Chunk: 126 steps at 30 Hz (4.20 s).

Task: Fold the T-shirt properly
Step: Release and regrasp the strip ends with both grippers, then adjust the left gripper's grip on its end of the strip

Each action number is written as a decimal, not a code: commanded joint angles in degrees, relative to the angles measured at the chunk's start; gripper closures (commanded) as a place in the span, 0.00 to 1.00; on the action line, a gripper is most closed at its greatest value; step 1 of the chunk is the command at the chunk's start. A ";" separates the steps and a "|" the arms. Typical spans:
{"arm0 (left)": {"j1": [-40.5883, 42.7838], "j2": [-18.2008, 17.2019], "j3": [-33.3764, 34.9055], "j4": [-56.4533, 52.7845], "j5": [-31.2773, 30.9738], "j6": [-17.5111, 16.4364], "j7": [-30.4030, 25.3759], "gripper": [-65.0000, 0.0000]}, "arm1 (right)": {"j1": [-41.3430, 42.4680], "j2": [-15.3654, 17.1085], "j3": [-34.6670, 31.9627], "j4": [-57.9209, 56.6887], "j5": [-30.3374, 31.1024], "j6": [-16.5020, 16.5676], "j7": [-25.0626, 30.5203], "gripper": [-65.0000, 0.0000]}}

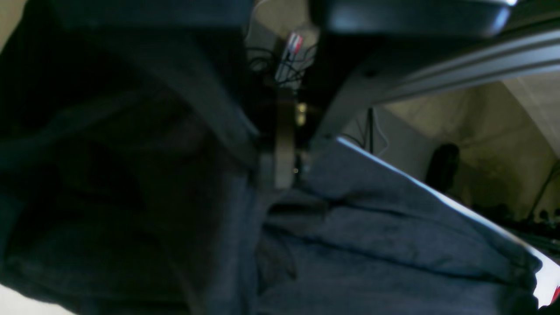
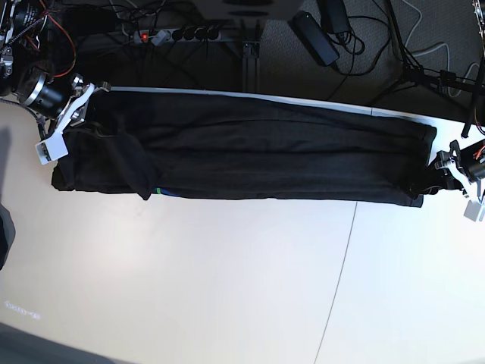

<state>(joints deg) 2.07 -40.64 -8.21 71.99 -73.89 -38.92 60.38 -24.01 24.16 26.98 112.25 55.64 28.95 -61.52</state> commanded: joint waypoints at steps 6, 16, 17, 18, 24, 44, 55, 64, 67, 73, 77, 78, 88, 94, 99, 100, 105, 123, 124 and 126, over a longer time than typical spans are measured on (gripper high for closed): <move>-0.81 -1.44 -0.55 0.76 -0.63 -1.08 -1.03 0.52 | -2.93 1.03 2.38 1.07 2.03 4.87 -0.28 1.00; -1.14 -1.44 -0.57 0.76 -0.63 -1.08 -3.17 0.49 | -1.03 0.55 2.38 1.09 -1.31 4.48 1.53 0.86; -1.14 -1.44 -0.57 0.76 -0.66 -1.08 -3.19 0.49 | -0.28 0.55 2.38 1.09 -1.46 4.48 1.53 0.75; -1.11 -1.44 -0.61 0.76 -0.66 -1.08 -3.19 0.49 | 0.48 0.55 2.38 1.14 -1.53 4.48 1.55 0.65; -1.11 -1.44 -3.15 0.76 -0.63 -1.08 -3.17 0.49 | 6.14 0.55 2.38 1.33 -1.64 4.48 1.75 0.57; -0.76 -1.07 -8.85 -6.86 2.89 -1.08 -5.90 0.49 | 10.32 -2.43 -2.54 -16.94 -12.37 4.50 13.57 1.00; 0.17 -0.96 -8.85 -7.15 -3.21 -1.08 0.52 0.49 | 10.78 -2.43 -7.04 -19.85 -14.32 4.48 15.26 1.00; 4.98 -0.57 -12.94 6.88 -3.48 -1.08 -2.12 0.71 | 12.04 -2.43 -7.04 -19.85 -14.36 4.48 15.26 1.00; 6.27 0.79 -14.67 14.21 -3.43 -1.08 -2.03 0.84 | 12.22 -2.45 -7.04 -19.85 -14.53 4.48 15.32 1.00; 10.80 3.30 -8.24 21.07 4.42 -1.08 -6.58 1.00 | 12.26 -2.45 -7.04 -19.85 -14.62 4.48 16.06 1.00; 10.75 5.35 -3.72 18.80 19.47 -1.08 -17.64 1.00 | 12.24 -2.45 -7.04 -19.85 -14.73 4.48 16.11 1.00; 10.58 5.70 -2.73 17.90 20.85 -1.08 -18.86 1.00 | 12.24 -2.45 -7.04 -19.85 -14.73 4.48 16.11 1.00; 7.43 5.70 -0.39 3.19 29.00 -1.08 -29.73 1.00 | 12.22 -2.43 -7.04 -19.85 -14.78 4.50 15.19 1.00; 7.04 5.70 -0.76 2.10 28.98 -1.08 -31.89 1.00 | 12.20 -2.43 -7.04 -19.85 -14.82 4.50 15.19 1.00; 6.19 5.70 -2.93 2.10 28.35 -1.08 -31.87 1.00 | 12.20 -2.45 -7.04 -19.87 -16.33 4.48 15.19 1.00; 6.19 5.70 -3.19 2.10 28.30 -1.08 -31.87 1.00 | 12.20 -2.43 -7.02 -19.87 -16.87 4.48 15.19 1.00; 6.21 5.73 -3.39 2.10 28.15 -1.08 -31.89 1.00 | 12.17 -2.45 -7.04 -19.87 -17.79 4.48 15.21 1.00; 5.73 5.70 -17.99 2.40 21.68 -1.08 -28.96 0.78 | 12.09 -2.45 -7.04 -21.99 -17.90 4.48 15.37 1.00; 5.75 5.70 -18.36 2.40 20.98 -1.08 -27.67 0.76 | 12.09 -2.45 -7.04 -22.58 -17.81 4.48 15.54 1.00; 5.92 5.70 -18.36 2.40 19.63 -1.08 -25.70 0.66 | 12.11 -2.45 -7.04 -23.76 -17.51 4.48 15.96 1.00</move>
<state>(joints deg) 8.56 -33.58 -26.20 73.49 -53.08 -38.94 36.01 -12.36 20.82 19.62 88.09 38.74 28.91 -45.39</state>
